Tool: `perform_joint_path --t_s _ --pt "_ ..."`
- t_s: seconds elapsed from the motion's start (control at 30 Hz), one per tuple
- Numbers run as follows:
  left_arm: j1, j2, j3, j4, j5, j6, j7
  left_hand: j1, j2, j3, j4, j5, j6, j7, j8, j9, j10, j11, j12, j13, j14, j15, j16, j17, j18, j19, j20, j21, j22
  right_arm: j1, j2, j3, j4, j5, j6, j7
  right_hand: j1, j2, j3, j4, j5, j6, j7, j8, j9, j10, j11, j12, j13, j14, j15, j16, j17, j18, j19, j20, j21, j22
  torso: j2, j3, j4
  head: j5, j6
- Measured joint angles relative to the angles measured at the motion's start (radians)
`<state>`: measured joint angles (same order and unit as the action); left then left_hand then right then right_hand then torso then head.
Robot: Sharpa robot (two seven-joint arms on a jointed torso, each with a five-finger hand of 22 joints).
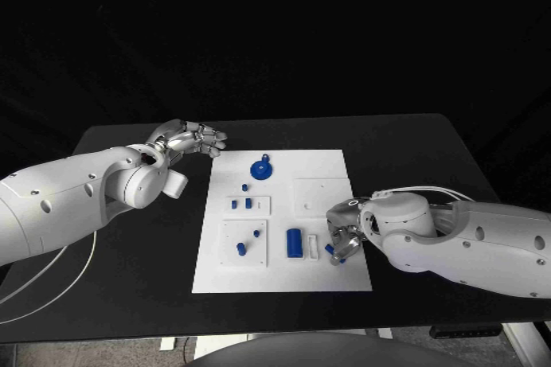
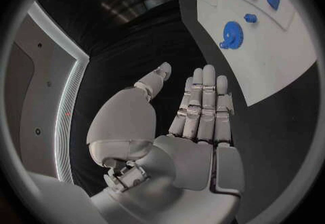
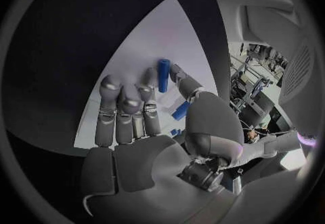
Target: Assemble the parts on the task board
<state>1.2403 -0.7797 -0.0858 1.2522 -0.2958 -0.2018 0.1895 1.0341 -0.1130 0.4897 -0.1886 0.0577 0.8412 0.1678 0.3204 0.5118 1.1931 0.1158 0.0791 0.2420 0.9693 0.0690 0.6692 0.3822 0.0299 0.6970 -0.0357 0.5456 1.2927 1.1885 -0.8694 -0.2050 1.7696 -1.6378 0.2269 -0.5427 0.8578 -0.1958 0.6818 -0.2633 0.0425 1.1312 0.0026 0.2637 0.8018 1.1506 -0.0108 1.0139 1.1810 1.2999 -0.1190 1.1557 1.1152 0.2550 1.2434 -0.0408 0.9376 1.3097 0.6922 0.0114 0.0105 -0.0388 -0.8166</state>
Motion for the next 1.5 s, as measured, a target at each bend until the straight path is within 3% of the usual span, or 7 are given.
perform_joint_path --t_s 0.57,0.63,0.7,0.93,1.1,1.37,1.5 --pt "0.000 0.001 0.000 0.004 -0.002 0.003 -0.005 0.000 0.000 0.000 0.000 0.000 -0.006 0.001 0.000 0.000 0.000 0.000 0.000 0.000 0.000 0.000 0.000 0.002 0.000 0.000 0.000 0.000 0.001 0.001 -0.002 0.000 -0.021 0.012 -0.019 0.038 -0.025 0.025 0.158 -0.033 0.005 0.010 -0.005 0.002 -0.001 0.000 0.000 0.004 -0.008 0.004 0.004 0.000 -0.002 -0.001 0.002 0.009 0.000 0.000 0.000 0.0007 0.0012 0.004 0.000" --pt "0.000 0.000 0.000 0.004 -0.002 0.003 -0.005 0.000 0.000 0.000 0.000 0.000 -0.006 0.001 0.000 0.000 0.000 0.000 0.000 0.000 0.000 0.000 0.000 0.002 0.000 0.000 0.000 0.000 0.001 0.000 -0.006 -0.001 -0.019 0.021 -0.030 0.039 -0.026 0.026 0.158 -0.033 0.133 0.011 -0.005 0.002 0.000 0.000 0.000 0.004 -0.008 0.004 0.004 0.000 -0.002 -0.001 0.002 0.009 0.000 0.000 0.000 0.0007 0.0012 0.005 0.000" --pt "0.000 0.000 0.000 0.004 -0.003 0.003 -0.005 0.000 0.000 0.000 0.000 0.000 -0.006 0.001 0.000 0.000 0.000 0.000 0.000 0.000 0.000 0.000 0.000 0.002 0.000 0.000 0.000 0.000 0.001 0.000 -0.010 -0.002 -0.017 0.028 -0.042 0.040 -0.026 0.026 0.158 -0.033 0.148 0.011 -0.004 0.002 0.000 0.000 0.000 0.004 -0.008 0.004 0.004 0.000 -0.002 -0.001 0.002 0.009 0.000 0.000 0.000 0.0007 0.0011 0.005 0.001" --pt "0.000 0.001 -0.001 0.004 -0.004 0.004 -0.006 0.000 0.000 0.000 0.000 0.000 -0.006 0.001 0.000 0.000 0.000 0.000 0.000 0.001 0.000 0.000 0.000 0.002 0.000 0.000 0.000 0.000 0.001 0.003 -0.029 -0.009 -0.018 0.079 -0.099 0.038 -0.032 0.032 0.146 -0.021 0.150 0.013 -0.002 0.001 0.001 0.013 -0.005 0.011 -0.014 0.012 0.003 0.000 -0.003 -0.001 0.013 0.012 0.005 0.000 0.000 0.0007 -0.0001 0.007 0.002" --pt "0.000 0.001 -0.001 0.004 -0.006 0.005 -0.007 0.000 0.000 0.000 0.000 0.000 -0.006 0.001 0.000 0.000 0.000 0.000 0.000 0.001 0.000 0.000 0.000 0.003 0.000 0.000 0.000 -0.004 0.002 0.012 -0.041 -0.013 -0.031 0.163 -0.159 0.033 -0.032 0.032 0.140 -0.012 0.201 -0.005 0.016 0.001 0.015 0.013 -0.005 0.011 -0.016 0.015 0.000 0.000 -0.004 -0.014 0.015 0.010 0.005 0.000 0.000 0.0007 -0.0004 0.006 0.002" --pt "0.000 0.001 -0.001 0.004 -0.007 0.006 -0.007 0.000 0.000 0.000 0.000 0.000 -0.006 0.001 0.000 0.000 0.000 0.000 0.000 0.000 0.000 0.000 0.000 0.004 0.000 0.000 0.000 -0.004 0.001 0.016 -0.049 -0.017 -0.051 0.342 -0.273 0.024 -0.016 0.047 0.119 0.042 0.163 -0.030 0.041 -0.026 0.013 0.020 -0.006 0.011 -0.017 0.015 -0.001 0.000 -0.005 -0.012 0.022 0.004 0.005 0.000 0.000 0.0008 -0.0002 0.006 0.003" --pt "0.000 0.001 -0.001 0.003 -0.008 0.006 -0.008 0.000 0.000 0.000 0.000 0.000 -0.006 0.001 0.000 0.000 0.000 0.000 0.000 0.000 0.000 0.000 0.000 0.004 0.000 0.000 0.000 -0.004 0.002 0.017 -0.047 -0.016 -0.048 0.411 -0.304 0.023 -0.009 0.043 0.115 0.054 0.147 -0.032 0.043 -0.020 -0.178 0.022 -0.007 0.011 -0.017 0.019 -0.004 0.000 -0.005 -0.012 0.024 0.005 0.005 0.000 0.000 0.0001 -0.0002 0.007 0.002"
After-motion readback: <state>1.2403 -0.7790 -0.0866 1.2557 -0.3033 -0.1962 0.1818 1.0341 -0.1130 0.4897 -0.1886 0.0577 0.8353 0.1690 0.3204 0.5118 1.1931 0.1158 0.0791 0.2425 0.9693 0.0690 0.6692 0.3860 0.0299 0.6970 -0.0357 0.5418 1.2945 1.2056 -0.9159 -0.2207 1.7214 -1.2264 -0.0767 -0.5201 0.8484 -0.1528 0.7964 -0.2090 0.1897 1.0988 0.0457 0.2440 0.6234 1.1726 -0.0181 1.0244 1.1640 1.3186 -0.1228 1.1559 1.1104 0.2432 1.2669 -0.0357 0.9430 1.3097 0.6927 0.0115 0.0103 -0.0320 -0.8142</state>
